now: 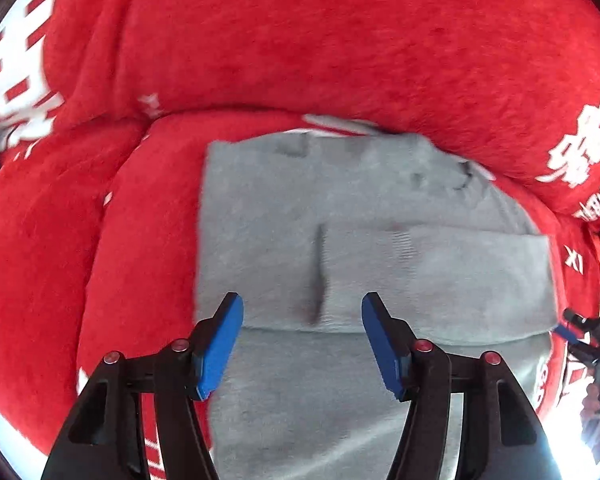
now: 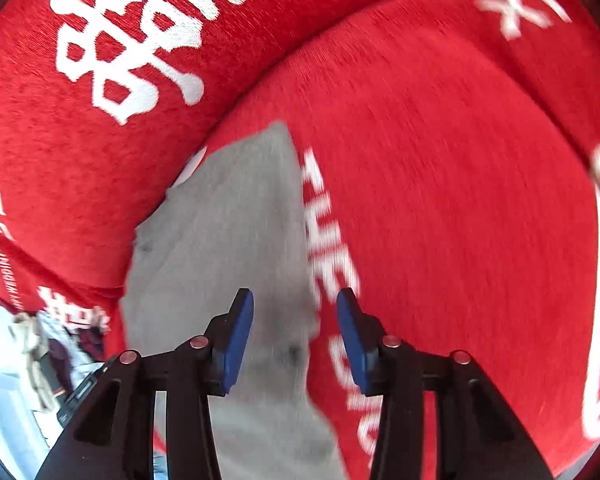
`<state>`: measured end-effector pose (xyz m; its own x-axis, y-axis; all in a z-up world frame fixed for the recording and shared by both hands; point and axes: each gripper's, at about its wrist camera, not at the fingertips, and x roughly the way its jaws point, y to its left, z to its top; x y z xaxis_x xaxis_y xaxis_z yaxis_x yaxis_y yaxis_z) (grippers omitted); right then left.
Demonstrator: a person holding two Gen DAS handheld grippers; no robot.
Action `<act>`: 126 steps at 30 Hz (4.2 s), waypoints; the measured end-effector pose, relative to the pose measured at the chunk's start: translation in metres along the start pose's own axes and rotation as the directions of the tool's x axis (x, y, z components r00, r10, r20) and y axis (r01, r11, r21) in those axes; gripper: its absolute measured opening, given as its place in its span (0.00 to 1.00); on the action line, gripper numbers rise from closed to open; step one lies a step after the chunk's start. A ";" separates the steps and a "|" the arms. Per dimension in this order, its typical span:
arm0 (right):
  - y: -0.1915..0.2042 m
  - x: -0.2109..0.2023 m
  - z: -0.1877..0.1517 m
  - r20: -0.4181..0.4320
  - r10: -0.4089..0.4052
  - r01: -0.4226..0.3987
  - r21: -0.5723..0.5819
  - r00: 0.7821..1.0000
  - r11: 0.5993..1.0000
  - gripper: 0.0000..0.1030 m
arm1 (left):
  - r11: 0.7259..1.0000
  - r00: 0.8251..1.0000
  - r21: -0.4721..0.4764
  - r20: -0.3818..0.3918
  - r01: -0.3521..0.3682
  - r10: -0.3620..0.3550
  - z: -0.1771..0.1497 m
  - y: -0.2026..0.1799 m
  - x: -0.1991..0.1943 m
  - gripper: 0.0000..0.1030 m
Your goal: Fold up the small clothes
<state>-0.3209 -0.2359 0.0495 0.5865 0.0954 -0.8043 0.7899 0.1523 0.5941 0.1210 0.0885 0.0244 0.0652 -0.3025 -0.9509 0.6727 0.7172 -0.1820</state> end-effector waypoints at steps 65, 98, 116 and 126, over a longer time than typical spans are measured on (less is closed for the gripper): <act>-0.010 0.017 -0.163 -0.428 -0.186 0.083 -0.248 0.885 0.965 0.47 | 0.995 0.942 -0.048 -0.328 -0.086 0.066 -0.183 0.050 -0.019 0.99; -0.061 0.039 -0.271 -0.417 -0.065 0.007 -0.138 0.907 0.990 0.07 | 0.985 0.932 -0.056 -0.320 0.162 -0.171 -0.317 0.047 -0.007 0.08; -0.070 0.053 -0.280 -0.380 -0.280 0.175 -0.288 0.882 0.942 0.07 | 0.996 0.950 0.028 -0.306 0.081 -0.068 -0.322 0.065 -0.010 0.08; -0.064 0.042 -0.281 -0.382 -0.265 0.144 -0.317 0.885 0.938 0.56 | 0.998 0.961 0.041 -0.273 0.056 -0.043 -0.306 0.051 -0.033 0.83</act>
<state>-0.3978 0.0348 -0.0262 0.2414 0.4202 -0.8747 0.7681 0.4681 0.4368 -0.0718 0.3272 -0.0304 -0.1676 -0.1505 -0.9743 0.7046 0.6730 -0.2251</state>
